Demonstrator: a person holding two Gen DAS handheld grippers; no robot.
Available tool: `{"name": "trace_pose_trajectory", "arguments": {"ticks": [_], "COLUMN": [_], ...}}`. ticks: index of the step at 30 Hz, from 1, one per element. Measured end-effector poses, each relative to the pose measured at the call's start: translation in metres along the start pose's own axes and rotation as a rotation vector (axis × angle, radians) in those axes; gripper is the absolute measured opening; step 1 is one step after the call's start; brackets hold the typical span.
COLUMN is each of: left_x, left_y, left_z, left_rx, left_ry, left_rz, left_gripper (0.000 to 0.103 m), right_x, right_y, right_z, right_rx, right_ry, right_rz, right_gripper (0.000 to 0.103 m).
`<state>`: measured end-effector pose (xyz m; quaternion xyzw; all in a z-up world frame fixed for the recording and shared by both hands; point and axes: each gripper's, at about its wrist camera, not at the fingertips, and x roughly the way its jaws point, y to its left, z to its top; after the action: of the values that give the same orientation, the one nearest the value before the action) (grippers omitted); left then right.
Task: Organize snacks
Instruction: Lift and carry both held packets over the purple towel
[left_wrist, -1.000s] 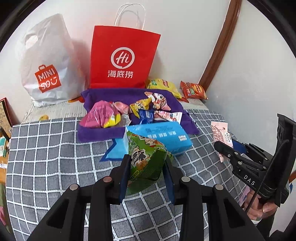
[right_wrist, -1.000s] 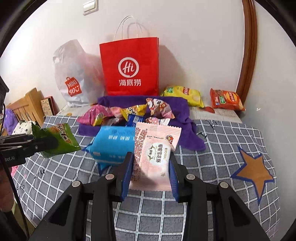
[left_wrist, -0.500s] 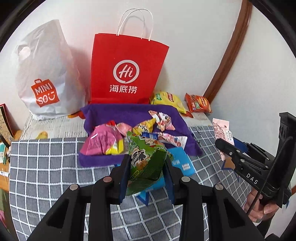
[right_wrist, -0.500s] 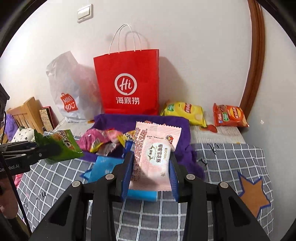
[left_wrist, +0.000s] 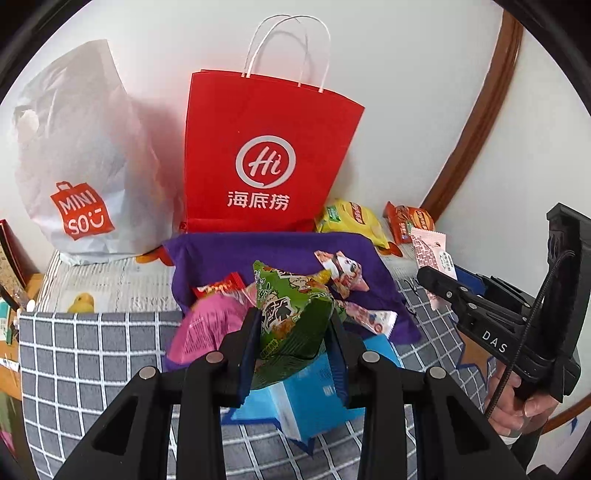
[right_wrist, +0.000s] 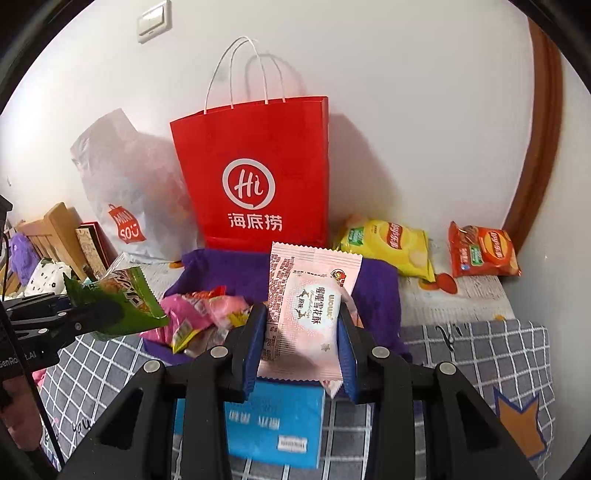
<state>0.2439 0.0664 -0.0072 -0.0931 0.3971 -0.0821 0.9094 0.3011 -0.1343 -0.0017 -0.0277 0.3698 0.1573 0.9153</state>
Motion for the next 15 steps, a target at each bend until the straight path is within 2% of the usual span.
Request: {"name": "trace_pose_trajectory", "arguments": {"ticks": [15], "left_x": [0.033], "left_y": [0.045], "left_z": [0.051], "left_rx": [-0.085], "left_ry": [-0.011], "left_rz": [0.011], "left_gripper": [0.032], "right_x": [0.047], "right_y": [0.000], "right_z": [0.044], "right_rx": [-0.008], "right_ry": [-0.010], "right_rz": [0.023], "right_gripper": [0.037]}}
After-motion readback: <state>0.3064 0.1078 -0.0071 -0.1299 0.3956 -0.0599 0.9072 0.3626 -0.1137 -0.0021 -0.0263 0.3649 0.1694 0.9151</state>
